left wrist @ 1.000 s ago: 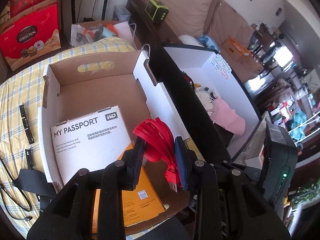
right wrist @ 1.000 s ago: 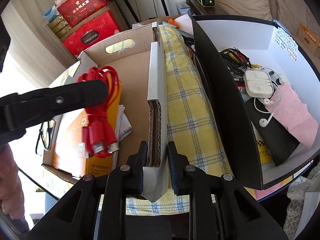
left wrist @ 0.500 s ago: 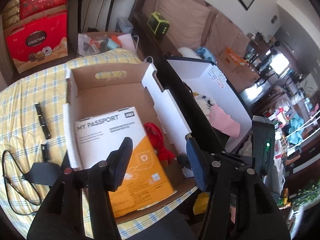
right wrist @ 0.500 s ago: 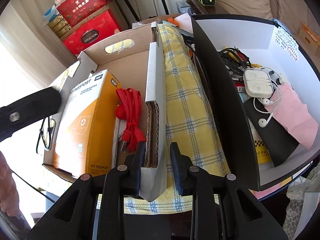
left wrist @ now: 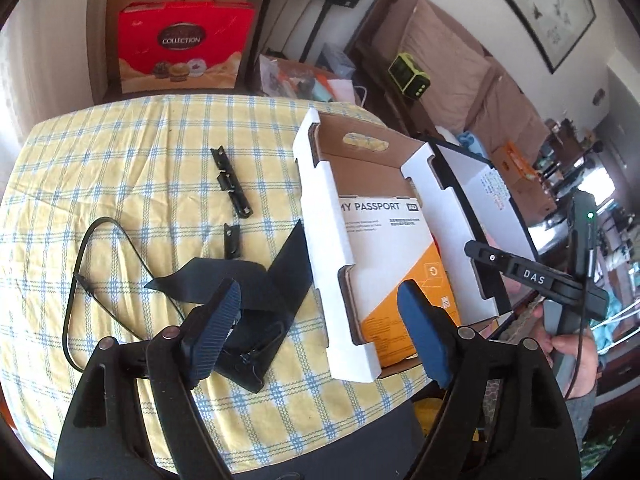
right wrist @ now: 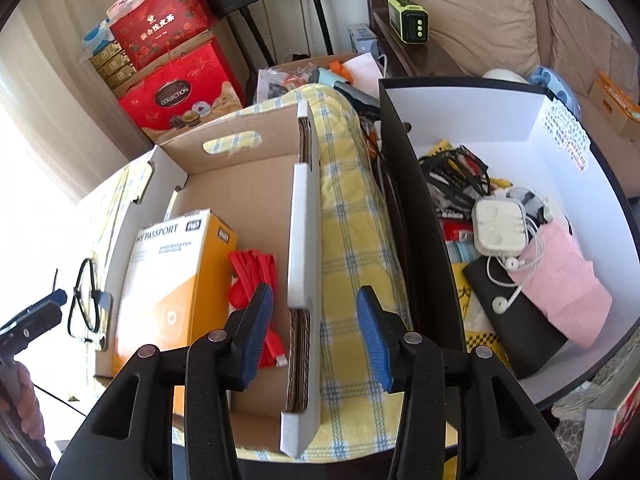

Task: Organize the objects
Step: 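Lower the red cable into the box and open the left gripper, then move the left gripper to the black strap and grasp it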

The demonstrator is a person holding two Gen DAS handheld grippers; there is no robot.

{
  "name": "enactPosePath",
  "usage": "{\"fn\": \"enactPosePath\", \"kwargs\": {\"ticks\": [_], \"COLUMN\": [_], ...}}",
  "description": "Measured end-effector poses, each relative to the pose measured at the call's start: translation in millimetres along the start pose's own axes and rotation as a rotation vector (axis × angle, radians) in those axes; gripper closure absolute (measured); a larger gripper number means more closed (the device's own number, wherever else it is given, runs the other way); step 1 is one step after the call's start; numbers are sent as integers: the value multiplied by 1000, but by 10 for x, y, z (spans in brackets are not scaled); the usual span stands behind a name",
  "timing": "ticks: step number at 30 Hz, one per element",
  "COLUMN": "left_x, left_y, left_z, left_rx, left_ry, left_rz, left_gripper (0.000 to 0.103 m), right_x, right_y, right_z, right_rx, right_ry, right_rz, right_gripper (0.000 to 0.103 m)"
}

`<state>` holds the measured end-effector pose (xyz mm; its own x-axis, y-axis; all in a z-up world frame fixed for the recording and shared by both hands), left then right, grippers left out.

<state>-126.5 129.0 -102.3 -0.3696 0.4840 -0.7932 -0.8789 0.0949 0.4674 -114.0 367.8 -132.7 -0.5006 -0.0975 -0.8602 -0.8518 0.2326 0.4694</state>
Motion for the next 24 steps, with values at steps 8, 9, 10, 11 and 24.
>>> {"fn": "enactPosePath", "kwargs": {"ticks": [8,9,10,11,24], "left_x": [85,105,118,132,294], "left_y": [-198,-229,-260,-287,-565], "left_z": [-398,-430,-452,-466,-394], "left_rx": [2,2,5,9,158], "left_ry": [75,81,81,81,146], "left_rz": [-54,-65,-76,-85,-150], "left_gripper": [31,32,33,34,34], "right_x": [84,103,128,149,294], "right_y": [62,54,47,41,43], "right_z": [-103,-104,-102,-104,-138], "right_rx": [-33,-28,-24,-20,-10], "right_ry": [-17,-17,-15,-13,-13], "right_rz": [-14,-17,-22,-27,-54], "right_gripper": [58,58,58,58,66]}}
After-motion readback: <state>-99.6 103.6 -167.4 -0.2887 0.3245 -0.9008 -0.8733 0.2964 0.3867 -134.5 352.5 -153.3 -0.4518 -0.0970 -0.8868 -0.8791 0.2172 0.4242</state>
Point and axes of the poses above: each gripper's, at about its wrist camera, not at the fingertips, and x roughly the way its jaws point, z to its right, y to its top, the point moved 9 cm from there along x, roughly the way its jaws point
